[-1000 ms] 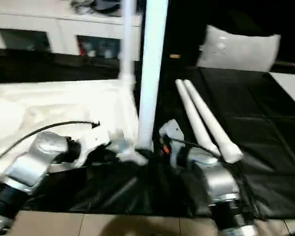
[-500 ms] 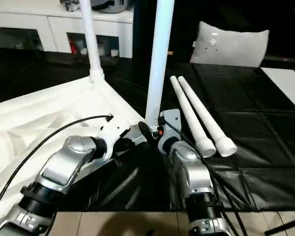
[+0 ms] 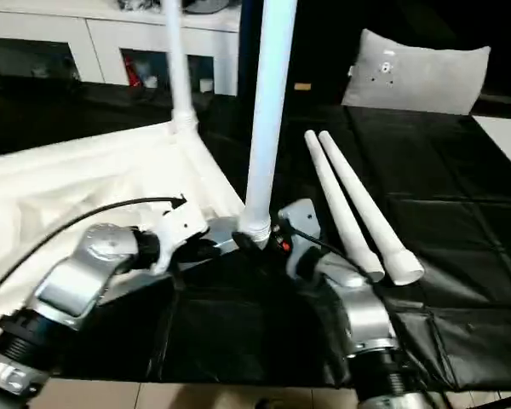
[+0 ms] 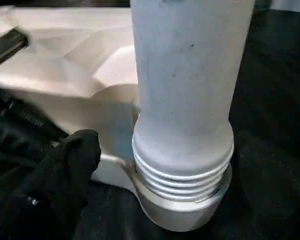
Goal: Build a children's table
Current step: Rotate leg to tighten
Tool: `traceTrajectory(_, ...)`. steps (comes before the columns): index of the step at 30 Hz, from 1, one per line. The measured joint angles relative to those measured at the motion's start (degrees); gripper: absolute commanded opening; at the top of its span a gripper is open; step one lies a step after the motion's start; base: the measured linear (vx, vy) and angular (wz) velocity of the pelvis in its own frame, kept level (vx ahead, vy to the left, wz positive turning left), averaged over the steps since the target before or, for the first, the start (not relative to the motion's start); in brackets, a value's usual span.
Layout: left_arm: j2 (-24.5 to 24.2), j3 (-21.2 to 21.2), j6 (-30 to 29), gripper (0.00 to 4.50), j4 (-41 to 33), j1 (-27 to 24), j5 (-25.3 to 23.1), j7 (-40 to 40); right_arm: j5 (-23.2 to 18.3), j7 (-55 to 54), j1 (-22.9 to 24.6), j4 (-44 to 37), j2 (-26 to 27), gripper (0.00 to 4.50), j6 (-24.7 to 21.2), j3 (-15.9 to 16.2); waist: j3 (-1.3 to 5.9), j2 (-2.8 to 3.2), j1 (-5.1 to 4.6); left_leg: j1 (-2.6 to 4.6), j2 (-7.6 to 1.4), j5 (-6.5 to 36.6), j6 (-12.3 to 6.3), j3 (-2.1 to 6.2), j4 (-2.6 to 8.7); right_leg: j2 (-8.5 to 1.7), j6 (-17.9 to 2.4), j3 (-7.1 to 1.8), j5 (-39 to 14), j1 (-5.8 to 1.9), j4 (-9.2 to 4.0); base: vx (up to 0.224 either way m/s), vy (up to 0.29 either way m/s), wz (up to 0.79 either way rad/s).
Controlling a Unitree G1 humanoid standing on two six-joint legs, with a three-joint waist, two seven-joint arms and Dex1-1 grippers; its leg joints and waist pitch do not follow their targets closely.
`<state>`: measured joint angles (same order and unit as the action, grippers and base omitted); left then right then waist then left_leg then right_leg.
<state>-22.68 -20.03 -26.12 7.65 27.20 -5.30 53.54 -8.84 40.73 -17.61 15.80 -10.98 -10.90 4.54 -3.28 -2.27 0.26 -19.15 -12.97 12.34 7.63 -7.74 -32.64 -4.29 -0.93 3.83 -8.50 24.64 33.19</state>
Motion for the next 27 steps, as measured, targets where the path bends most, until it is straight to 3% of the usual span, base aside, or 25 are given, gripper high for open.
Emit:
traceTrajectory(6,-6.0,-1.8,8.4,0.00,1.8,0.0,1.7,9.2,-0.1,14.2,-0.4,0.0,-10.1,4.45,1.9,3.1,0.06,-0.05,0.89,0.13,0.00,0.0,0.00,-0.10,-0.16,-0.04,-0.1,-0.09,0.0,-0.02,0.27,0.000,0.000,0.00)
traceTrajectory(11,-7.7,-3.1,12.6,0.00,2.9,0.4,2.3,14.8,-0.5,21.8,-2.6,0.7,-12.2,4.45,3.6,5.0,0.07,-0.06,1.80,0.15,-0.01,0.1,0.27,-0.15,-0.67,-0.11,0.0,-0.21,0.0,0.11,0.94,0.000,0.000,0.00)
traceTrajectory(12,-8.2,-3.5,13.3,0.00,3.0,0.4,2.8,16.0,-0.9,23.7,-3.2,0.7,-12.6,4.17,4.0,5.1,0.09,-0.10,1.96,0.14,-0.04,0.1,0.29,-0.16,-0.80,-0.12,-0.1,-0.21,0.0,0.10,1.03,0.000,0.000,0.00)
traceTrajectory(15,-8.9,-4.1,14.1,0.00,3.0,0.4,3.5,18.5,-1.7,27.0,-3.4,0.9,-13.5,4.17,4.5,6.0,0.13,-0.18,2.18,0.11,-0.04,0.1,0.29,-0.17,-1.05,-0.16,-0.1,-0.24,0.0,0.08,1.20,0.000,0.000,0.00)
traceTrajectory(16,-9.1,-4.2,14.1,0.00,3.0,0.4,3.8,19.1,-1.8,27.8,-3.4,1.0,-13.6,3.92,4.9,6.5,0.13,-0.18,2.15,0.11,-0.04,0.1,0.29,-0.18,-1.10,-0.16,-0.1,-0.26,0.0,0.08,1.22,0.000,0.000,0.00)
traceTrajectory(22,-10.2,-4.7,14.1,0.00,2.5,0.4,4.5,21.4,-2.1,31.3,-4.1,1.6,-14.0,3.31,5.3,8.1,0.15,-0.22,2.08,0.11,-0.06,0.1,0.29,-0.18,-1.14,-0.16,-0.1,-0.26,0.0,0.09,1.30,0.000,0.000,0.00)
traceTrajectory(26,-10.3,-4.7,15.0,0.00,2.6,0.4,4.5,21.9,-2.2,33.0,-4.8,2.5,-14.0,3.18,5.5,8.7,0.20,-0.31,2.03,0.09,-0.08,0.1,0.30,-0.18,-1.13,-0.15,0.0,-0.24,0.0,0.11,1.30,0.000,0.000,0.00)
traceTrajectory(27,-10.3,-4.7,15.1,0.00,2.7,0.4,4.5,22.0,-2.2,33.1,-4.9,2.5,-14.0,2.94,5.6,8.8,0.20,-0.32,2.04,0.08,-0.08,0.1,0.30,-0.18,-1.13,-0.15,0.0,-0.24,0.0,0.12,1.30,0.000,0.000,0.00)
